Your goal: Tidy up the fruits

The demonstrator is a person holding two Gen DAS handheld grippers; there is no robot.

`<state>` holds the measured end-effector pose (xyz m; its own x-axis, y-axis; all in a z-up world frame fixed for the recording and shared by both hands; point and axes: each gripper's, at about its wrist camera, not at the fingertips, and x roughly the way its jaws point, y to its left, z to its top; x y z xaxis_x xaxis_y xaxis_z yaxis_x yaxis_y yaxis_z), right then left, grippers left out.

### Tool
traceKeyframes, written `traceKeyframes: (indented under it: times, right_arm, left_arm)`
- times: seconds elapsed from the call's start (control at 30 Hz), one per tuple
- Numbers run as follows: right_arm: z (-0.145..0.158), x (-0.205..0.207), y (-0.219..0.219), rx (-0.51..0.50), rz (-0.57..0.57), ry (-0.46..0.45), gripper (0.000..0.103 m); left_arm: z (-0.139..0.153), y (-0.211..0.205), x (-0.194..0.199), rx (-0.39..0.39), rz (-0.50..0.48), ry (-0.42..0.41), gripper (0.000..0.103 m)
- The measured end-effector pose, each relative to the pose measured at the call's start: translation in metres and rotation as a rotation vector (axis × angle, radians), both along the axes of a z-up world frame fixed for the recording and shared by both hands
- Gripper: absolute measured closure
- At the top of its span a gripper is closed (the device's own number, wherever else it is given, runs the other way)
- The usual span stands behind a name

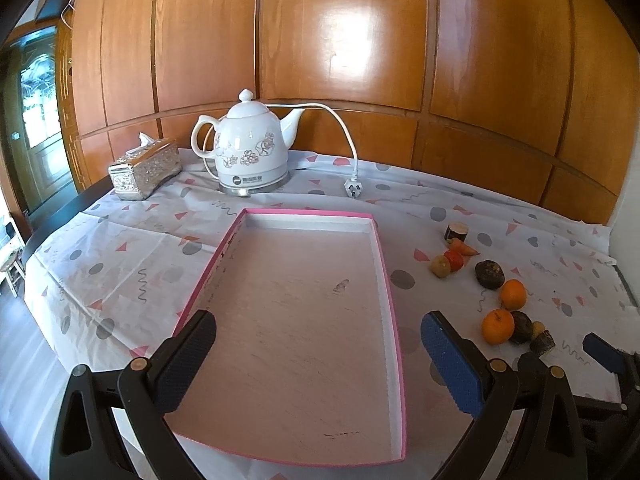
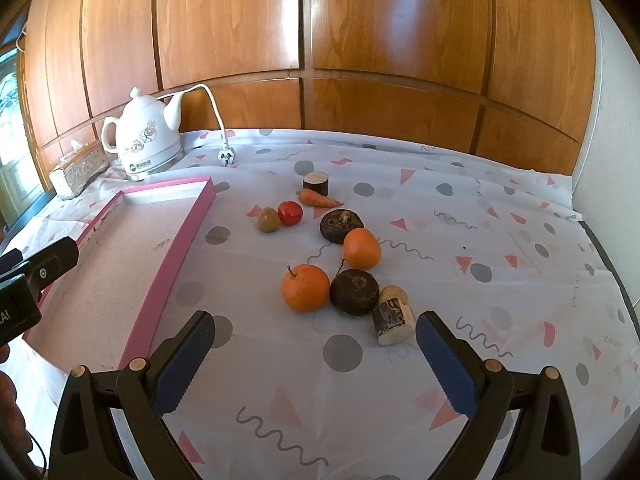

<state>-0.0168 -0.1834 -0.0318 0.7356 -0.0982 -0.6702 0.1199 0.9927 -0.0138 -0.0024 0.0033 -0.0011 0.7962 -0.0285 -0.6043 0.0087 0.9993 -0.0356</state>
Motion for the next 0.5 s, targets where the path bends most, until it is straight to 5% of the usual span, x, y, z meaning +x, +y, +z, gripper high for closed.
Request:
traceKeyframes:
  times: [0.5]
  right_arm:
    - [0.0031, -0.0032, -0.0031, -0.005, 0.003, -0.015, 0.001]
  left_arm:
    - [0.0011, -0.0076, -0.0018, 0.012, -0.017, -0.008, 0.0]
